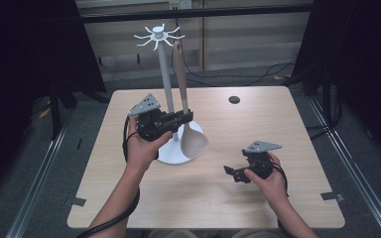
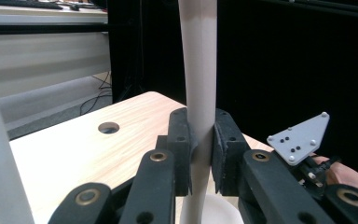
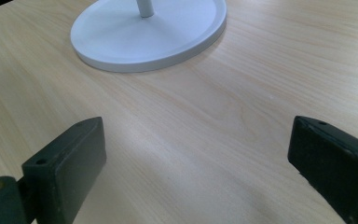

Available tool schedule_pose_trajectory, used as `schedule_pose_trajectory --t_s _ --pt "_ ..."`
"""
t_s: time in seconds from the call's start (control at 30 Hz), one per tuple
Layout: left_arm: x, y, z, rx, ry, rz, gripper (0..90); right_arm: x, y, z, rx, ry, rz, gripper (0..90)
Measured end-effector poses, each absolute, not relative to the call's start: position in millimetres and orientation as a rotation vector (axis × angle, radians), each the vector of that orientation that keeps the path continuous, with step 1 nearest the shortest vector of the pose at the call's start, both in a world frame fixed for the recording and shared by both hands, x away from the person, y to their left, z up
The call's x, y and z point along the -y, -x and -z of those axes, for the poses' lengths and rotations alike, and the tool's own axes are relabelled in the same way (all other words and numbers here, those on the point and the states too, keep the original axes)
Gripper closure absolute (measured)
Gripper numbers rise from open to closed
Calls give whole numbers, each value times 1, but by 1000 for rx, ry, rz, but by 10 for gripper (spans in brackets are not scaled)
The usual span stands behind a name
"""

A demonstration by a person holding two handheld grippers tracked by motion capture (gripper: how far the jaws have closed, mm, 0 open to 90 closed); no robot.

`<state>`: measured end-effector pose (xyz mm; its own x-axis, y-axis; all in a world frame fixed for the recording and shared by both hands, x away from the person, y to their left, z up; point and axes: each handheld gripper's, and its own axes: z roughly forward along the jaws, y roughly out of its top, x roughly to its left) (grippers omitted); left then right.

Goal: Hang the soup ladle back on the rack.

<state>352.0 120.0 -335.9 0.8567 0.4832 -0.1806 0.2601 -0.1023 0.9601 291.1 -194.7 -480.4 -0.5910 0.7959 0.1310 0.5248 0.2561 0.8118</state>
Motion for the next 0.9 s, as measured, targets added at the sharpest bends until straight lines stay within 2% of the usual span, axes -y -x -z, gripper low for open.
schedule_pose_trajectory --t_s 0.9 --pt "-139 -374 348 -648 -1659 -266 773 194 -291 482 -2238 -1217 -1263 38"
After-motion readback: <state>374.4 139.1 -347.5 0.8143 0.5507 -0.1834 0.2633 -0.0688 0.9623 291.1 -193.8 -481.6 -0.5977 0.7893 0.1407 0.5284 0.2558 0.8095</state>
